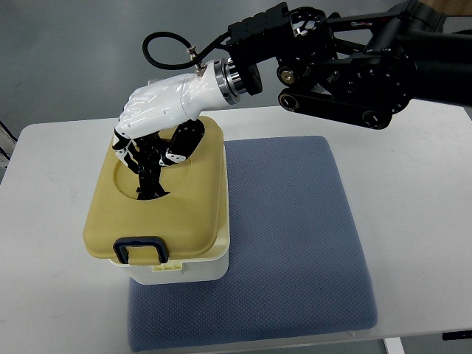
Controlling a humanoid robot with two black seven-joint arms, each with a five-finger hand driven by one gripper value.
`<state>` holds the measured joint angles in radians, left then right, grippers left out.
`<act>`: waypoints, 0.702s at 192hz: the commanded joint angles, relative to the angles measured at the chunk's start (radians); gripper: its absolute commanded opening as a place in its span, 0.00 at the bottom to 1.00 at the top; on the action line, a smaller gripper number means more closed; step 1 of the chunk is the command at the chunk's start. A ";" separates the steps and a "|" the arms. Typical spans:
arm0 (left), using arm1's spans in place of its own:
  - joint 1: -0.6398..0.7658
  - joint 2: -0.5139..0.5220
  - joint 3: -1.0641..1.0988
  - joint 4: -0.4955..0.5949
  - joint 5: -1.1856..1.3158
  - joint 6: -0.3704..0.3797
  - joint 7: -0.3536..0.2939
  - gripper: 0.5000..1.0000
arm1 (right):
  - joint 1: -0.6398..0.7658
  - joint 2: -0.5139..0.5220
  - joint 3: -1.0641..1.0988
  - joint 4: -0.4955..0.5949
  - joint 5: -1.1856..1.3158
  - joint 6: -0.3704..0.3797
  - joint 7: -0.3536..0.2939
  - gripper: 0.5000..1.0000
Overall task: Open white storage box with right hand
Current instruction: 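Lift the yellow lid off the box with the right hand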
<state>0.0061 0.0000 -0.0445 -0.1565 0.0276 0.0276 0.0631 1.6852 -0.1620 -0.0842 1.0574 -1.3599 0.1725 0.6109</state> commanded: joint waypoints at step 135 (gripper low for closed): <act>0.000 0.000 0.000 0.000 0.000 0.000 0.000 1.00 | -0.302 -0.465 0.193 -0.065 0.093 -0.022 0.000 0.00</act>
<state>0.0063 0.0000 -0.0441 -0.1565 0.0276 0.0276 0.0631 1.4486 -0.5940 0.0818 1.0089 -1.2656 0.1605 0.6108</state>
